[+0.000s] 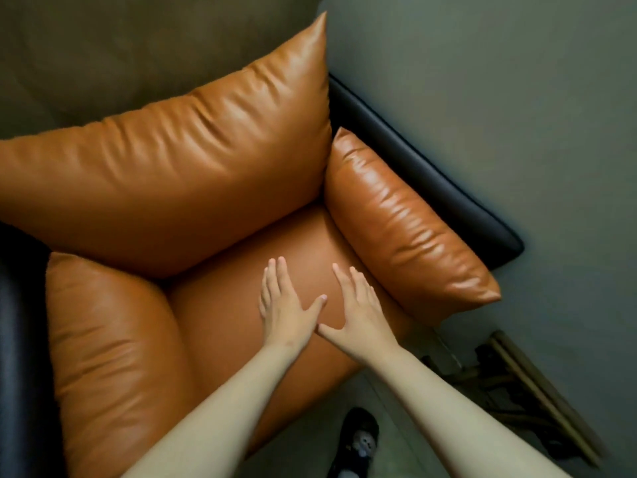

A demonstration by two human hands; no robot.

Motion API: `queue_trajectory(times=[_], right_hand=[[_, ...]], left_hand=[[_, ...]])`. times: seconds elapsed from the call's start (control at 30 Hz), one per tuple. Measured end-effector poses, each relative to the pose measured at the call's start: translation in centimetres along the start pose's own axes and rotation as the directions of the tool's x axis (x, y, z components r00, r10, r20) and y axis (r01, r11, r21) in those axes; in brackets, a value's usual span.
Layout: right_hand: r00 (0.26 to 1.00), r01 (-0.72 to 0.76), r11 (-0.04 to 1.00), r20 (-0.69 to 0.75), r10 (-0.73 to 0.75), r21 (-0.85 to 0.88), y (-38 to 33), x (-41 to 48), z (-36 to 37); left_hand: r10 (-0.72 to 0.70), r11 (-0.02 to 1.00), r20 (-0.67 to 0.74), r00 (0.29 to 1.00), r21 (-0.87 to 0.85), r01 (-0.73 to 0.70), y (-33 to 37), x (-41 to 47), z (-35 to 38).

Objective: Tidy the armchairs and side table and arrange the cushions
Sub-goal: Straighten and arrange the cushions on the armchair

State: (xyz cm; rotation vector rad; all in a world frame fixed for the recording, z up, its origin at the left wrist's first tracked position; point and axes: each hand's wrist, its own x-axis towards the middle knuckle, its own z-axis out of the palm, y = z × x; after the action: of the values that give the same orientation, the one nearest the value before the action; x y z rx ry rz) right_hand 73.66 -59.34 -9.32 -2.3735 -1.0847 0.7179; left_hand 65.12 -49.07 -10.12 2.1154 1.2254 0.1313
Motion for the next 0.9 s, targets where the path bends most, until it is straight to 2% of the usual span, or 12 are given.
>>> queue_trajectory(times=[0.1,0.2,0.3,0.4,0.5,0.63,0.73,0.8,0.9], right_hand=[[0.991,-0.006,0.996,-0.132,-0.006,-0.09,3.5,0.6,-3.7],[0.971,-0.1,0.989,-0.225,0.074,-0.109,7.3,1.0,-7.0],[0.938,-0.247,0.967,-0.268,0.221,-0.065,11.2,0.8,-9.4],[0.902,-0.346,0.938,-0.269,0.339,0.02,14.1,0.5,-10.7],[0.864,-0.412,0.9,-0.254,0.435,0.14,15.8,0.2,-11.0],[0.798,-0.485,0.804,-0.202,0.568,0.345,17.7,-0.1,-10.9],[0.747,-0.525,0.701,-0.132,0.651,0.483,18.9,-0.2,-10.3],[0.731,-0.528,0.659,-0.108,0.673,0.535,19.1,-0.2,-9.9],[0.719,-0.522,0.66,-0.138,0.681,0.54,19.0,0.0,-9.6]], left_hand=[[0.184,0.981,0.069,0.981,0.055,-0.187,5.0,1.4,2.6],[0.35,0.918,0.163,0.923,0.14,-0.372,9.4,3.1,4.7],[0.401,0.878,0.245,0.883,0.17,-0.447,13.0,4.4,6.5],[0.392,0.879,0.308,0.867,0.154,-0.452,15.2,5.4,8.3],[0.314,0.914,0.36,0.878,0.135,-0.382,16.4,5.8,10.2],[0.073,0.997,0.34,0.938,-0.017,-0.072,16.8,6.0,12.4],[-0.061,0.98,0.349,0.935,-0.156,0.122,16.5,6.1,13.9],[-0.106,0.963,0.359,0.927,-0.197,0.186,16.2,6.1,14.7],[-0.144,0.954,0.376,0.916,-0.193,0.229,16.1,6.1,15.9]])
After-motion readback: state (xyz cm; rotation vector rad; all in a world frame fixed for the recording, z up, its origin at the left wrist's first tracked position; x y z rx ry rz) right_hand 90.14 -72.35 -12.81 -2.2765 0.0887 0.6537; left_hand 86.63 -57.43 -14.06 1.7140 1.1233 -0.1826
